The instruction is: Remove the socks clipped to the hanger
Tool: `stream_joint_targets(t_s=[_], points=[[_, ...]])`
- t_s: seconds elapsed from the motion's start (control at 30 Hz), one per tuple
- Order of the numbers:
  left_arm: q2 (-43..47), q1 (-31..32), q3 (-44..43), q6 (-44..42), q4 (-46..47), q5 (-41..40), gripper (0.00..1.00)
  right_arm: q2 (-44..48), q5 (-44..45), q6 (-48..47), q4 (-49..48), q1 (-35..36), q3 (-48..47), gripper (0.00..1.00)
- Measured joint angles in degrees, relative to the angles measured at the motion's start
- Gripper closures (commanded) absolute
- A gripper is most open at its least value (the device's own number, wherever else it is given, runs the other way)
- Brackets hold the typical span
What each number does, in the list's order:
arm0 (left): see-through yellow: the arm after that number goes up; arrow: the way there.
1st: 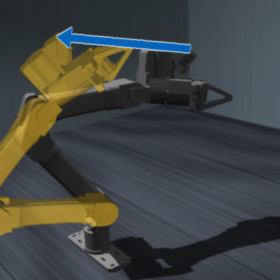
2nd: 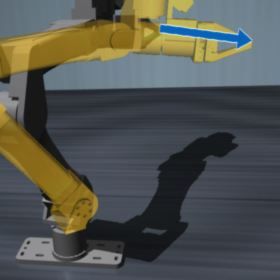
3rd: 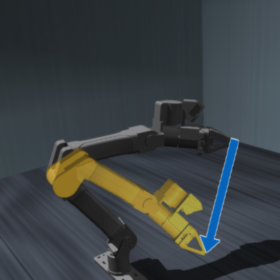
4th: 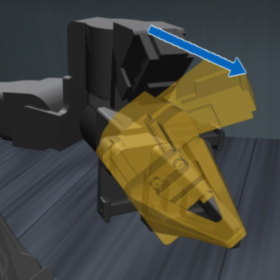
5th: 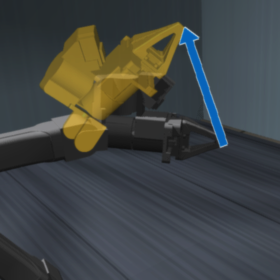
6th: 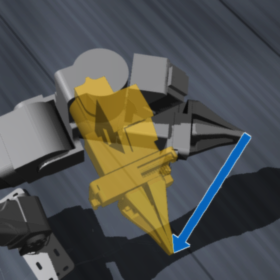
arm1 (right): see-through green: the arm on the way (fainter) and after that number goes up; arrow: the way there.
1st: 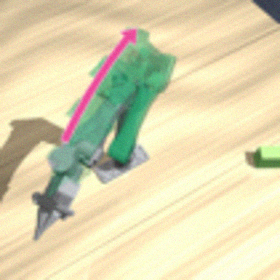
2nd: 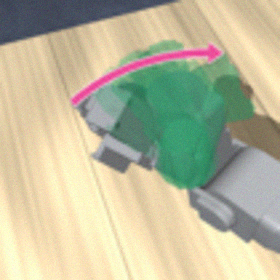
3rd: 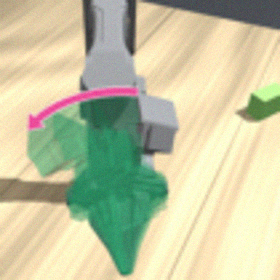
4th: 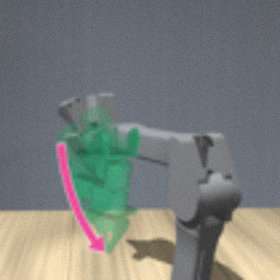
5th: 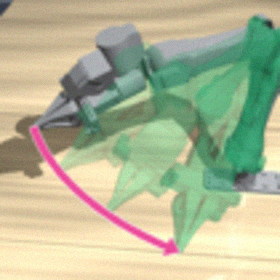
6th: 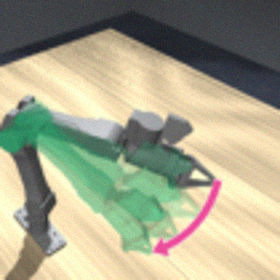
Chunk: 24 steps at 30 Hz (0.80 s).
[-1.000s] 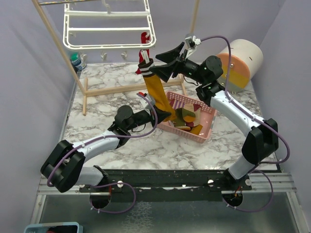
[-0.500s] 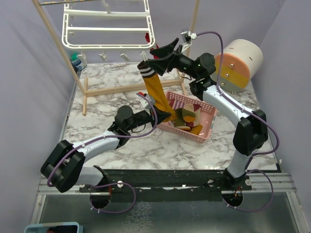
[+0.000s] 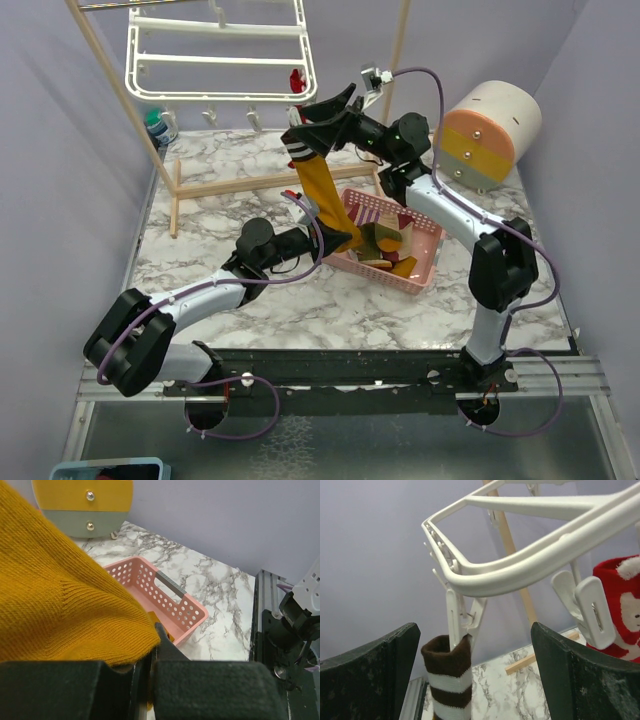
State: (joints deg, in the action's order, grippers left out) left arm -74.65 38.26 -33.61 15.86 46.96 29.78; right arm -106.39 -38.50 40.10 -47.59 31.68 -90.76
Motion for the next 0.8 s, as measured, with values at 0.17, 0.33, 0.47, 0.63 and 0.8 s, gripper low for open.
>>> stream_joint_targets(t_s=[0.17,0.33,0.47,0.63,0.8], points=[[0.3,0.0,0.3,0.0,-0.5,0.0,1.0,-2.3,0.0,1.2,-0.6,0.4,-0.2,0.02],[0.8,0.0,0.4,0.0,-1.3,0.0,1.0,-3.8,0.0,2.1,-0.8,0.7,-1.6,0.07],[1.0,0.0,0.4,0.0,-1.8,0.0,1.0,-4.3,0.0,2.5,-0.9,0.9,-3.8,0.14],[1.0,0.0,0.4,0.0,-2.4,0.0,1.0,-4.3,0.0,2.8,-1.1,1.0,-6.1,0.26],[1.0,0.0,0.5,0.0,-2.6,0.0,1.0,-4.8,0.0,3.0,-1.2,1.0,-7.3,0.37]])
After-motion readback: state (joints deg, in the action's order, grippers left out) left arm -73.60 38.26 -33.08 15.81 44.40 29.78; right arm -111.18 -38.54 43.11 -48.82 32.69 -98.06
